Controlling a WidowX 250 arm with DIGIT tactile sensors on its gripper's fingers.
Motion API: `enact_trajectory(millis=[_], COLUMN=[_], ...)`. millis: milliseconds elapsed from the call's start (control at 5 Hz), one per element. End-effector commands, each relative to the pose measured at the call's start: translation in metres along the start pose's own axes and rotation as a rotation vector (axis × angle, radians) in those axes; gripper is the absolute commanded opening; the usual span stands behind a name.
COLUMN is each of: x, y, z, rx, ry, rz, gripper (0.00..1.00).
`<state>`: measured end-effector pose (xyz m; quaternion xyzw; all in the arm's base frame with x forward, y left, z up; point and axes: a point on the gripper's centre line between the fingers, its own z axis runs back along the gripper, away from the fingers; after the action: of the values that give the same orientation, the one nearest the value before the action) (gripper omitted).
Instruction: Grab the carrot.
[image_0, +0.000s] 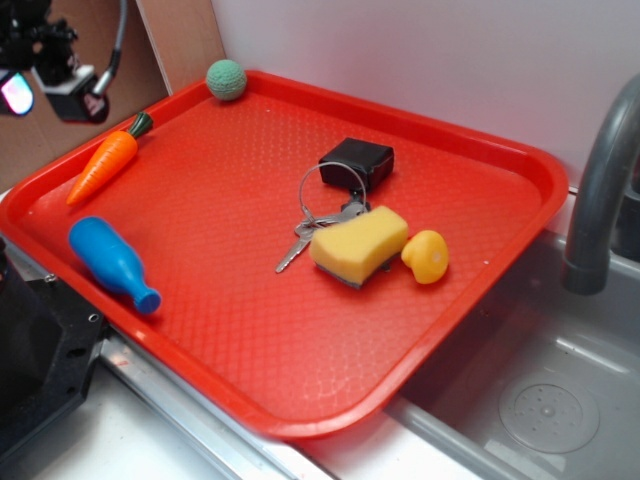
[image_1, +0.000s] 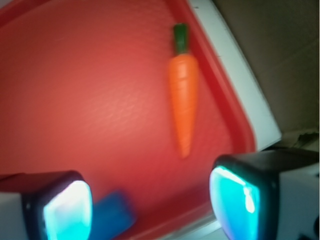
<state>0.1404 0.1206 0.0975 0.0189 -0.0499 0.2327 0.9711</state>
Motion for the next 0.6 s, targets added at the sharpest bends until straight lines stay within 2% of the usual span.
enact_trajectory(millis=[0, 200, 400], x=[0.037, 0.051, 0.054], y=[0.022, 0.009, -0.014], z=[-0.039, -0.072, -0.079], rx=[-0.054, -0.063, 0.011], ry=[-0.010, 0.022, 0.022], rz=[-0.010, -0.045, -0.029], gripper=[1.00, 1.00, 1.00])
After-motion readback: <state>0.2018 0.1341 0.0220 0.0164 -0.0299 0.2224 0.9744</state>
